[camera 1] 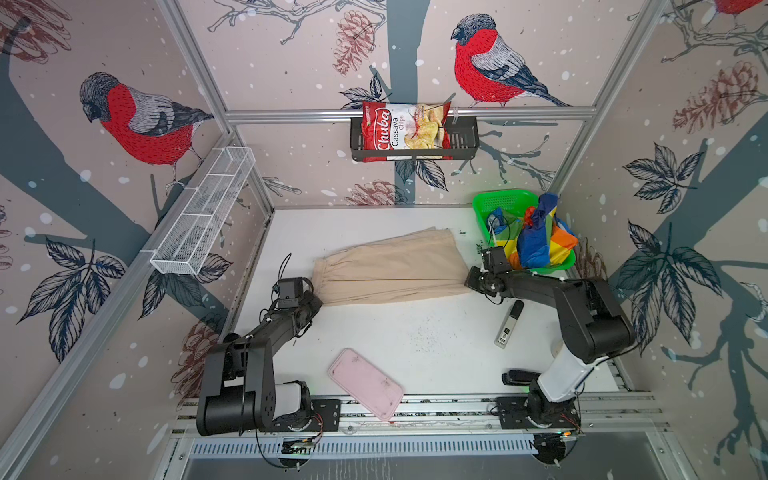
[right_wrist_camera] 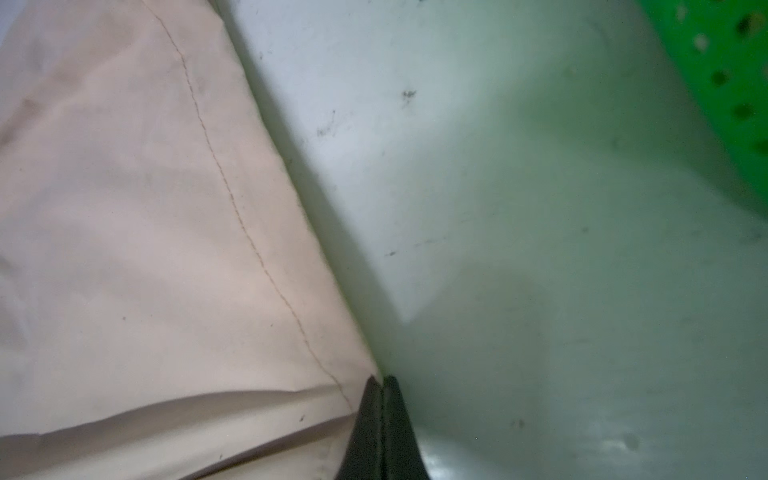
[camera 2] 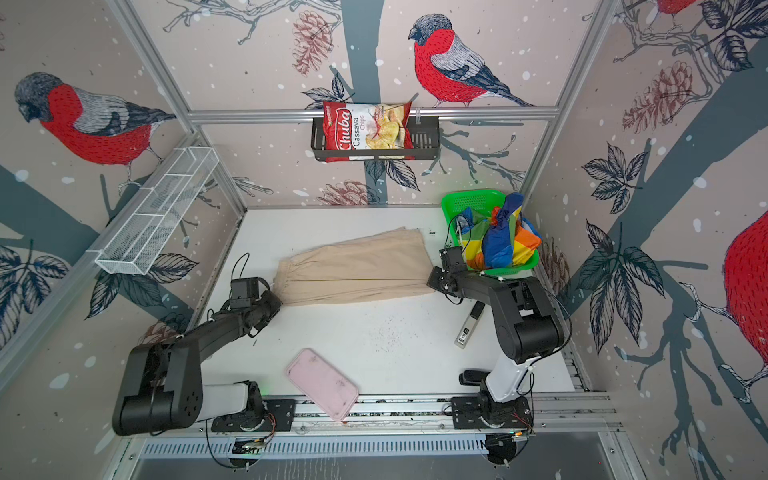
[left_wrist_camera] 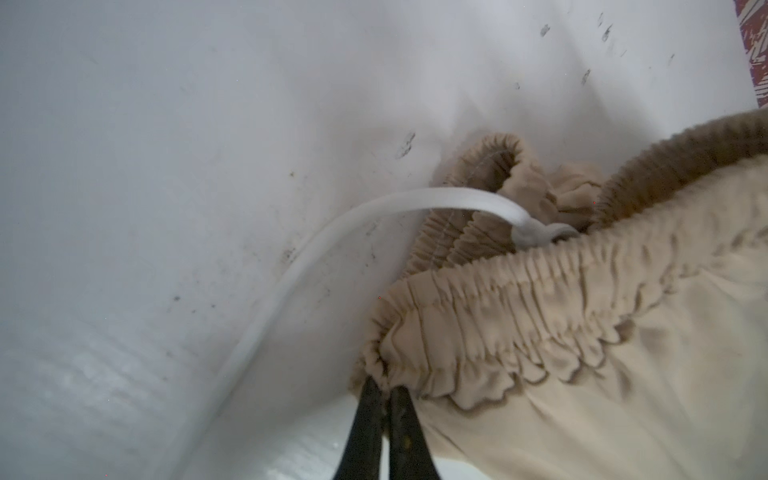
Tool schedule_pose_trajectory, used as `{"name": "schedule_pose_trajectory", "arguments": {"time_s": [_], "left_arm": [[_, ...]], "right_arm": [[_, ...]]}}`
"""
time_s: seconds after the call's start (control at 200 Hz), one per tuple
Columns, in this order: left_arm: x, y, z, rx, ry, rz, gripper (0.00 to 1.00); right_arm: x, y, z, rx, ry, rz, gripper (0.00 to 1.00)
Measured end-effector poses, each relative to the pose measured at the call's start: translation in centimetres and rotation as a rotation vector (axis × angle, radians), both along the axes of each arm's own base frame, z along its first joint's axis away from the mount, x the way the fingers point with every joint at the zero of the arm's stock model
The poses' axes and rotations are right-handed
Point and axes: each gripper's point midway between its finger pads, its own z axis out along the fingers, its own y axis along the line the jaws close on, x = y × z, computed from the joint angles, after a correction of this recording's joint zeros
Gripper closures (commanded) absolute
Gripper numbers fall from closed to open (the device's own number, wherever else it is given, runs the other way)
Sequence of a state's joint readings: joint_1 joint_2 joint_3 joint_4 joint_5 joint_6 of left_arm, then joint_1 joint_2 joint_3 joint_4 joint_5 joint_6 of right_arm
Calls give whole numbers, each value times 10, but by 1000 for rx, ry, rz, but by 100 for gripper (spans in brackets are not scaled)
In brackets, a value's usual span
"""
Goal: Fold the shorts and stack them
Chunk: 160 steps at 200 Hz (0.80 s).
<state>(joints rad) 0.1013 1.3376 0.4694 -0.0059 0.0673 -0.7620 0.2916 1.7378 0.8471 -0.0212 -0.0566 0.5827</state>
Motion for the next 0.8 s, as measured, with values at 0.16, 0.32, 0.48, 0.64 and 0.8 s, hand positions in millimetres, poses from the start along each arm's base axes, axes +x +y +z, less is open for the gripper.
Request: {"name": "schedule_pose_trajectory", "arguments": {"time_s": [0.16,0.32,0.48,0.64,0.8], "left_arm": [[1,1,-1,5,5,4,100],[-7,7,2,31,23,25,72],[-23,12,13,45,59,63,48],[-19,16,52,61,-11,82,38],[-16,17,86,69,-112,94,36]], "right_arm": [[5,8,0,-2,-20,16,98],[6,26,1,-59,-40,48,83],[8,26,7,-92,-32,43,55],[4,8,28,-172,-17,-2,36],[14,39,88,-218,-176,32,30]]}}
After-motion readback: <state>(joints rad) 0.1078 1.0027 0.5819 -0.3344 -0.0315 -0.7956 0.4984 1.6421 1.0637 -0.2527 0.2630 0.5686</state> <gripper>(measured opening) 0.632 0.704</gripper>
